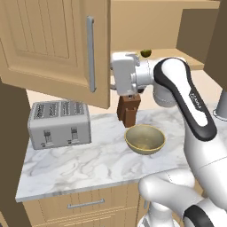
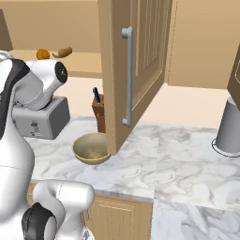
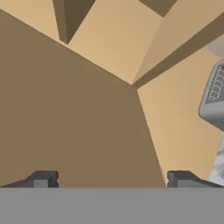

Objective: Open the cabinet. Pick the orange and kiwi from the cabinet and place them into the bowl. Then close the cabinet.

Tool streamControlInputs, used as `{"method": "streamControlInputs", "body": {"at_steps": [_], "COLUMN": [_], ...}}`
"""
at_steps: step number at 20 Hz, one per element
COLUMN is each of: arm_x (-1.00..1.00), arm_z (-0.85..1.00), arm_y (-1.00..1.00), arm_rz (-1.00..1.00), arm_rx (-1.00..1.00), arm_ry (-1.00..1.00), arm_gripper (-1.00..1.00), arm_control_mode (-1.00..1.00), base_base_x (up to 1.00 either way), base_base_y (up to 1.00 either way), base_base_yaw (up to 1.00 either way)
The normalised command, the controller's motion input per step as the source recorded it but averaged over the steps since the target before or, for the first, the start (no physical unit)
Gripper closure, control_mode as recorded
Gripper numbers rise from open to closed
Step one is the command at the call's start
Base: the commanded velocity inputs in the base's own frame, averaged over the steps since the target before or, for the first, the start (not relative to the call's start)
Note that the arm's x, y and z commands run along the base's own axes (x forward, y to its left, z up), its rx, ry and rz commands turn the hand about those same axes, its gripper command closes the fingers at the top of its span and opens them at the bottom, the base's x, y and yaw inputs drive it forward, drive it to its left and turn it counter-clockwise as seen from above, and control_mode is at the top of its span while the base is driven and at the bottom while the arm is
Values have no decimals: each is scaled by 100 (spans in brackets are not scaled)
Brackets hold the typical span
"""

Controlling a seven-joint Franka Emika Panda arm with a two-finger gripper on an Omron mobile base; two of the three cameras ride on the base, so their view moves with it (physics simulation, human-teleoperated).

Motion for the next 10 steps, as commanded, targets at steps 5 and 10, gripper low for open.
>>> {"method": "streamControlInputs", "body": {"at_steps": [5, 10], "arm_x": [-42, -43], "arm_z": [0, 0], "arm_y": [26, 20], "arm_rz": [4, 3], "arm_rx": [0, 0], "arm_ry": [0, 0], "arm_gripper": [-100, -100], "arm_control_mode": [-100, -100], "base_base_x": [0, 0], "base_base_y": [0, 0], "base_base_yaw": [0, 0]}}
